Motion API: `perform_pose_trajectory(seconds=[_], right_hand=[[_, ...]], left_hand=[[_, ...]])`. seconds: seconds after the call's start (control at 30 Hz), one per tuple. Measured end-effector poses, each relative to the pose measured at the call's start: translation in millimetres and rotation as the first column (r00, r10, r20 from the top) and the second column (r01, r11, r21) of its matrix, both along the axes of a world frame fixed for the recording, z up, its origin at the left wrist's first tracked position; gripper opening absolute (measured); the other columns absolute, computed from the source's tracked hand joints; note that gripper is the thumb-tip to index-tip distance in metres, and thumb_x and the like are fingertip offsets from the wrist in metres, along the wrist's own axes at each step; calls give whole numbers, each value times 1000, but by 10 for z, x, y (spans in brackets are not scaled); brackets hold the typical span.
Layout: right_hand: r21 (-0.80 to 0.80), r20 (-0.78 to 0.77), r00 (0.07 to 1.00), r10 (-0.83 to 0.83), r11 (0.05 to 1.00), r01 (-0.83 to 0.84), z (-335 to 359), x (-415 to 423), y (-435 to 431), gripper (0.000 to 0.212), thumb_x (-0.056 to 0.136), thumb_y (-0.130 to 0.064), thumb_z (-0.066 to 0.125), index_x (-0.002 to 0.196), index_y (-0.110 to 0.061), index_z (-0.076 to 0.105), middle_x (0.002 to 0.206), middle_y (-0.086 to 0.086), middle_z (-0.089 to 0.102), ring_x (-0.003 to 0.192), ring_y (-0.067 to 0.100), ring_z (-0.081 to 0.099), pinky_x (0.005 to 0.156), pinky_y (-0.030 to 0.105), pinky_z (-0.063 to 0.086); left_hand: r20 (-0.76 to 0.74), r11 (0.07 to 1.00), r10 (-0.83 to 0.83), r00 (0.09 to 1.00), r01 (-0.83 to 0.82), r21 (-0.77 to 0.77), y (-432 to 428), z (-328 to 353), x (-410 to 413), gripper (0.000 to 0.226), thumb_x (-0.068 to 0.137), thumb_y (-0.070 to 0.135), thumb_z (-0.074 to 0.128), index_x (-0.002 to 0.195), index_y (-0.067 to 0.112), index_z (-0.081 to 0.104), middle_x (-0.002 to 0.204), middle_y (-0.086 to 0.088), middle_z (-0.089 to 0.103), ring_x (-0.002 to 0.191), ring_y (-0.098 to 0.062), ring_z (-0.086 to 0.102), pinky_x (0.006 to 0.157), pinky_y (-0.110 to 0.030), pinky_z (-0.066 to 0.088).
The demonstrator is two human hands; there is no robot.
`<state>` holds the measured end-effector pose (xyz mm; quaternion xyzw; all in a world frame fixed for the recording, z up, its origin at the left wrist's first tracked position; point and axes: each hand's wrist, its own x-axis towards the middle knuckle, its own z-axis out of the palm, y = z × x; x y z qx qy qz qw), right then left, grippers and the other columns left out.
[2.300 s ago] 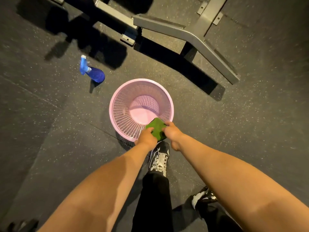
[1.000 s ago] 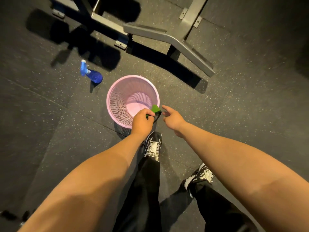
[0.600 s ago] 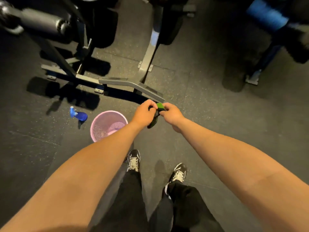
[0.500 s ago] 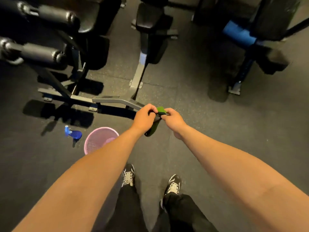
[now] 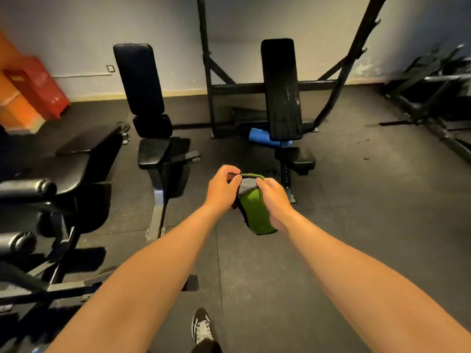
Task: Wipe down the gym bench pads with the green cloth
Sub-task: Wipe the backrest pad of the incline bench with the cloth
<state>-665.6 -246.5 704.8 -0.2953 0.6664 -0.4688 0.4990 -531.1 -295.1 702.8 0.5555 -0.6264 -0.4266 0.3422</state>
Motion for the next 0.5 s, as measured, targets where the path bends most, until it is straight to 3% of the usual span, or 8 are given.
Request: perform_pose_trajectory(seconds=[0.13, 0.27, 0.37, 0.43, 0.5], right_hand=[[-67, 95, 984, -152, 985, 159, 171, -438, -563, 22, 96, -40, 56, 104, -21, 64, 106, 8, 72, 100, 25, 70, 94, 50, 55], [-107, 218, 938, -269, 949, 296, 318, -793, -1329, 27, 99, -39, 53, 118, -22, 59, 116, 10, 69, 104, 29, 68, 97, 55, 52], [-142, 340, 896, -286, 926, 349, 562, -876, -1878, 24, 104, -27, 49, 127, -23, 54, 116, 9, 68, 103, 28, 69, 93, 51, 55], [-148, 361, 889, -281, 924, 352, 637, -943, -2303, 26, 102, -20, 51, 127, -25, 53, 116, 9, 68, 103, 28, 70, 93, 50, 55], [-154, 339, 904, -259, 933, 325, 702, -1023, -2751, 42, 95, -9, 53, 135, -22, 52, 122, 13, 67, 104, 30, 70, 92, 51, 56]], left_hand=[[-142, 996, -40, 989, 51, 75, -535, 253, -453, 23, 97, 28, 62, 120, 23, 62, 113, 4, 65, 97, -5, 60, 88, -28, 50], [-407, 896, -187, 894, 325, 302, -1231, 399, -713, 51, 92, 34, 71, 137, 29, 47, 126, -3, 63, 114, -17, 63, 104, -42, 49], [-428, 851, -277, 860, 426, 306, -1820, 506, -828, 72, 89, 23, 76, 145, 37, 33, 117, 5, 70, 117, -17, 62, 108, -45, 43], [-403, 869, -263, 877, 397, 296, -2251, 615, -906, 75, 91, 14, 73, 146, 40, 29, 110, 5, 70, 113, -16, 62, 107, -45, 43], [-375, 902, -218, 901, 333, 275, -2742, 687, -999, 73, 94, 14, 70, 148, 39, 28, 113, 1, 66, 110, -16, 61, 106, -46, 45]])
